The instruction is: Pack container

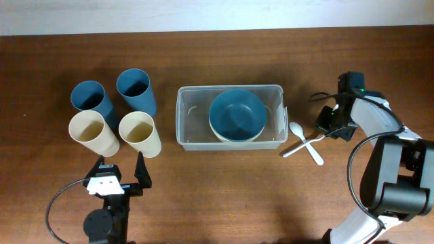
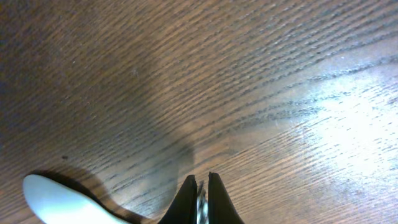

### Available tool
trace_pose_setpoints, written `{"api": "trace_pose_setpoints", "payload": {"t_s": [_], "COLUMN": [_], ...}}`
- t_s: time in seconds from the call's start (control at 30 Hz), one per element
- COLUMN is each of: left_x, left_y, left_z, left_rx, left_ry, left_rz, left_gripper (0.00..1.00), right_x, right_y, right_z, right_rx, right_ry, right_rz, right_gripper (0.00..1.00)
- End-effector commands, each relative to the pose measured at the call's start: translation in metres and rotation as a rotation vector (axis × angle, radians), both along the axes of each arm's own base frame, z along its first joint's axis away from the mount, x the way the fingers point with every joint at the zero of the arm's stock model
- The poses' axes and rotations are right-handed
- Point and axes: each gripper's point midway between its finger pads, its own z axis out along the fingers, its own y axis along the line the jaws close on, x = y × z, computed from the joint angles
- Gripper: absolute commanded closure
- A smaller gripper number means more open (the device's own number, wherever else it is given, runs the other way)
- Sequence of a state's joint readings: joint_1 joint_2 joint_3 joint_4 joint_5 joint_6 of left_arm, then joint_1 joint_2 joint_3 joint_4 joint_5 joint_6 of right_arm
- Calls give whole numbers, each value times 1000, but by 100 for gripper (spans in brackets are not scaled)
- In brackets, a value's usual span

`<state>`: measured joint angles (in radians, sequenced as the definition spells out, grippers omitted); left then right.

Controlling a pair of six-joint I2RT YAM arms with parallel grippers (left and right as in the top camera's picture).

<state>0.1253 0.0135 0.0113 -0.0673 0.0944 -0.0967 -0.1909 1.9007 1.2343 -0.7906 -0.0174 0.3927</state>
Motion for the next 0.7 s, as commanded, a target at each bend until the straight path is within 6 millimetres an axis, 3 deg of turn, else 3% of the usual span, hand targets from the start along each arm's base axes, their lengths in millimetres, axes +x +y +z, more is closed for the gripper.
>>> {"api": "trace_pose_setpoints", "payload": {"t_s": [0.0,0.67], "left_x": [0,0], "left_y": [-2,-2], "left_z": [-1,-1], "left_rx": [15,15], "left_ry": [1,1], "left_rz": [-11,-11], "left_gripper": [0,0], "right_x": [10,5], "right_y": [4,18], "right_z": [17,16], "right_rx": [50,134], "right_ry": [-58,-42], "right_rz": [-9,-26], "right_gripper": [96,96]}}
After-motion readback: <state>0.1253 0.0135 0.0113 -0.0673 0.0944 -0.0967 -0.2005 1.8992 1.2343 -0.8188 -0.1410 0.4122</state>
